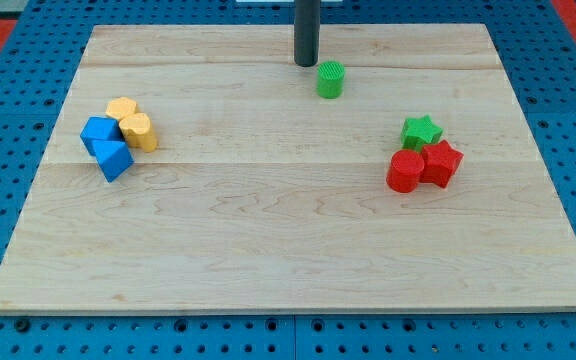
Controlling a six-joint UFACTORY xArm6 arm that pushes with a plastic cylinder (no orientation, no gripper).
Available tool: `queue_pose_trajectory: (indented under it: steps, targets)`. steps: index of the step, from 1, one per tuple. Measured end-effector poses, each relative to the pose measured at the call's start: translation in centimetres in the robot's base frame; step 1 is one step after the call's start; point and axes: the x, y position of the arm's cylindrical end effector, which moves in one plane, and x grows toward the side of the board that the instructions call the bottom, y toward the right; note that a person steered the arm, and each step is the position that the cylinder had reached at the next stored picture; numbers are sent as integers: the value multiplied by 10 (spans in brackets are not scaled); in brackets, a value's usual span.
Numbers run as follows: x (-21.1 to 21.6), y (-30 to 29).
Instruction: Move the green circle to the top of the green star
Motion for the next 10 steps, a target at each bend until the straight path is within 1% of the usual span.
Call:
queue_pose_trajectory:
  steps: [2,3,4,5,6,7,8,9,10]
  targets:
    - [20,6]
    - [65,16]
    - [92,25]
    - [77,37]
    - [65,11]
    - [65,77]
    - [82,113]
    - [75,108]
    - [55,108]
